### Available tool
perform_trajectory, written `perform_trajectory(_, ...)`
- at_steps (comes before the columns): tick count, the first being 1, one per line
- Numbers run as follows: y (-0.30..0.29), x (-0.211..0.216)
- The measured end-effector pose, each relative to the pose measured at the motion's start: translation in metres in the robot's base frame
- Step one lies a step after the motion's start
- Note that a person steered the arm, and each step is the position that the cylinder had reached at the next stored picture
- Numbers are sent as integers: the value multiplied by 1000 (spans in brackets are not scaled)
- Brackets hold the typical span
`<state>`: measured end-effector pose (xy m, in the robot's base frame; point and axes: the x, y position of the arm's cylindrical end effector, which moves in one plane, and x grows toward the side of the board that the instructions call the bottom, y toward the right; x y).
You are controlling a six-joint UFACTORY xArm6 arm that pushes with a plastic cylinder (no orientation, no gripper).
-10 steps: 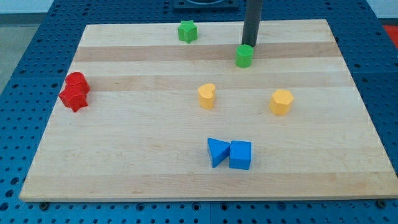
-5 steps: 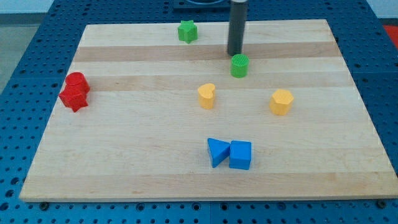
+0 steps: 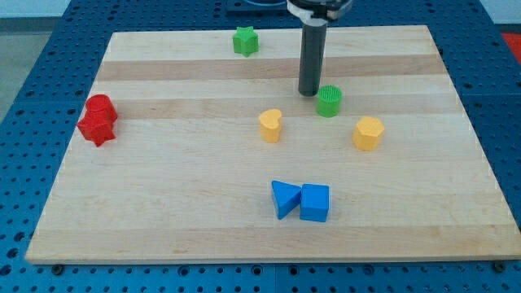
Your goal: Place the green circle close to the yellow hexagon
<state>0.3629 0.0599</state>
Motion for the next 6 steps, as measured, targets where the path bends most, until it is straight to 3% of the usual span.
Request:
perform_trajectory(1,0,12)
perform_trajectory(3,14,-34)
perform_trajectory(5,21,30)
perform_trajectory(6,21,37)
